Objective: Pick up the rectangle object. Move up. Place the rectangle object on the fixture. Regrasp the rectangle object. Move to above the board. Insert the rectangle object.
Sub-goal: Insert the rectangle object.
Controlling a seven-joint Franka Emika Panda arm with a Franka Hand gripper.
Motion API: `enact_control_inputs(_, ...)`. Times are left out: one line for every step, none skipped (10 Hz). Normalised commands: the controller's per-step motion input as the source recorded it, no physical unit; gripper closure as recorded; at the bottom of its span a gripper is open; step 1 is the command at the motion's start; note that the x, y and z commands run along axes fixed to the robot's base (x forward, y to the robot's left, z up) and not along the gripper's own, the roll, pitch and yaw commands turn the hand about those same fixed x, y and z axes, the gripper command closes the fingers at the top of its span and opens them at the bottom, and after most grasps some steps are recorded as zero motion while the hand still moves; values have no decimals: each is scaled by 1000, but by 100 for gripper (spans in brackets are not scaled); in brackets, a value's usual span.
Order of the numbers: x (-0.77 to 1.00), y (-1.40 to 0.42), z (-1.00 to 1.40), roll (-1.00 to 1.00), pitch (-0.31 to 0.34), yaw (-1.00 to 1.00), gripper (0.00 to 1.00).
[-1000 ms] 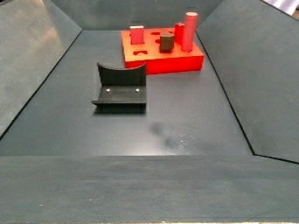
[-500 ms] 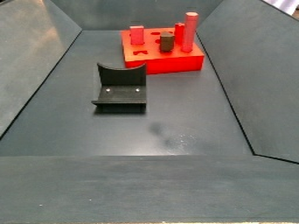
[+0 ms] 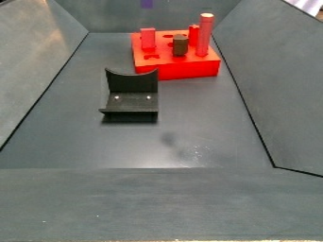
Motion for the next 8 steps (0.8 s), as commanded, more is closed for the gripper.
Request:
enact_control_inputs(249, -709, -697, 284, -21, 120, 100)
enact_control_inputs(280, -677, -631, 314, -30, 117, 100)
enact_control_inputs(300, -594, -543, 356, -23, 160, 100)
enact_control_inputs(294, -457, -454, 403, -3, 266, 100)
enact_control_inputs(229, -354, -420, 423, 0, 366, 100)
enact_control_inputs(0, -477, -383, 366, 30, 166, 100)
enact_control_inputs(0, 20, 0, 0, 0, 11, 100)
enact_control_inputs(0, 9, -143, 0, -26, 0, 100)
